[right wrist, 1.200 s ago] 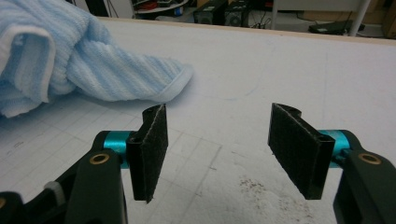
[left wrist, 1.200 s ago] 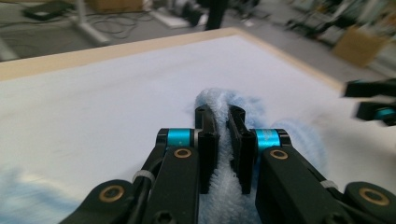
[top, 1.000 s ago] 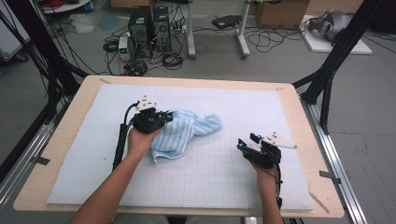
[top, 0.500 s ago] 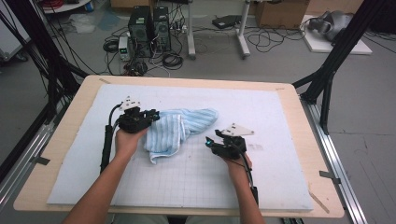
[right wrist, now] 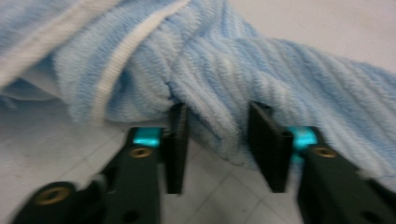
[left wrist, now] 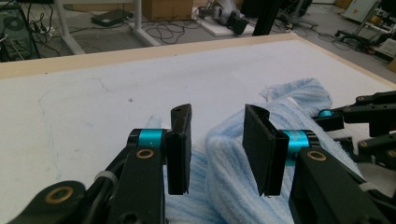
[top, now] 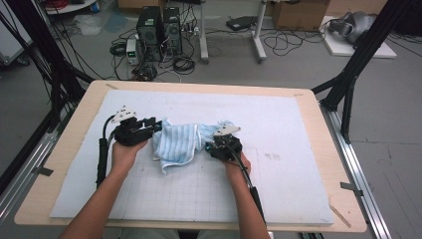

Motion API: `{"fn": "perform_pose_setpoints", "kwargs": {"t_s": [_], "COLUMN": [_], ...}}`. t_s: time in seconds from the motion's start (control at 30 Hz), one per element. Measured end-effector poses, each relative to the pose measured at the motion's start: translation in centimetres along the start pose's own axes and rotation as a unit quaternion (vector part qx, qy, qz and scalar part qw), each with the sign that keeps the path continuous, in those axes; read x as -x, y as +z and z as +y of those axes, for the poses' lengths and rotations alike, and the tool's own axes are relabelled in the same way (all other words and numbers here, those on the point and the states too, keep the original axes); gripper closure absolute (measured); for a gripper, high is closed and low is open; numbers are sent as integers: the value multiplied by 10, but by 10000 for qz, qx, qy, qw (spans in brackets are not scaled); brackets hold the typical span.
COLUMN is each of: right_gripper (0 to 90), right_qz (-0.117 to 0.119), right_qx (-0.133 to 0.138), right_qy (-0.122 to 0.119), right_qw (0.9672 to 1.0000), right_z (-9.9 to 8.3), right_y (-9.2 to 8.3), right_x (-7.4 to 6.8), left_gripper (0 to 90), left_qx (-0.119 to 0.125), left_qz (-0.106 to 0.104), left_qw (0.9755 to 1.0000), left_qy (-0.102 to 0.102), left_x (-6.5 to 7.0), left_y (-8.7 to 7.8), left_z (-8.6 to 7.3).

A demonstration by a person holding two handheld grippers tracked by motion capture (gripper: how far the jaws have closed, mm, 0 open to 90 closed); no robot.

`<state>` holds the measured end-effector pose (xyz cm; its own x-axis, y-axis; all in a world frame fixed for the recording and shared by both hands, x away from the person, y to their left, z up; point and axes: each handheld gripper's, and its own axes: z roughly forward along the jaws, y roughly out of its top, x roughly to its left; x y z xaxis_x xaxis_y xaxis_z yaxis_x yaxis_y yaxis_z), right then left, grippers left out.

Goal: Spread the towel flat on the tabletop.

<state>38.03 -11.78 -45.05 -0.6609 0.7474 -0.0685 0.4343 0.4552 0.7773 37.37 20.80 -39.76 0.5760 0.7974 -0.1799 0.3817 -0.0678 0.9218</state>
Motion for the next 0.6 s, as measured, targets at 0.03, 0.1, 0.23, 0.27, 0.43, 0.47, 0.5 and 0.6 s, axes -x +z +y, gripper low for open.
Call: {"fn": "perform_pose_setpoints", "kwargs": {"t_s": [0.03, 0.1, 0.23, 0.27, 0.43, 0.47, 0.5, 0.6], "right_gripper": [839, 863, 864, 864, 864, 864, 864, 864], "right_qz": [-37, -188, -708, -834, -1415, -1528, -1662, -2101], "right_qx": [12, 125, 306, 305, 153, 104, 65, 9], "right_qy": [-78, -157, 124, 221, 321, 378, 460, 678], "right_qw": [10000, 9996, 9969, 9958, 9893, 9875, 9850, 9753], "right_z": [0, 2, 8, 10, 18, 18, 18, 14], "right_y": [-1, -7, -26, -30, -44, -45, -46, -50], "right_x": [1, 7, 34, 42, 74, 79, 85, 98], "left_gripper": [619, 618, 618, 618, 618, 618, 617, 613], "left_qx": [-3, 30, 18, 16, -75, -96, -112, -186], "left_qz": [-2, 1, 0, -11, -71, -90, -97, -146], "left_qw": [10000, 10000, 10000, 10000, 9999, 9999, 9999, 9997], "left_qy": [13, 38, -13, -29, 27, 35, 48, 99], "left_x": [-1, -2, -5, -5, -3, -3, -2, -1], "left_y": [-1, -5, -7, -7, -6, -6, -6, -6], "left_z": [0, -1, -5, -7, -11, -12, -13, -14]}}
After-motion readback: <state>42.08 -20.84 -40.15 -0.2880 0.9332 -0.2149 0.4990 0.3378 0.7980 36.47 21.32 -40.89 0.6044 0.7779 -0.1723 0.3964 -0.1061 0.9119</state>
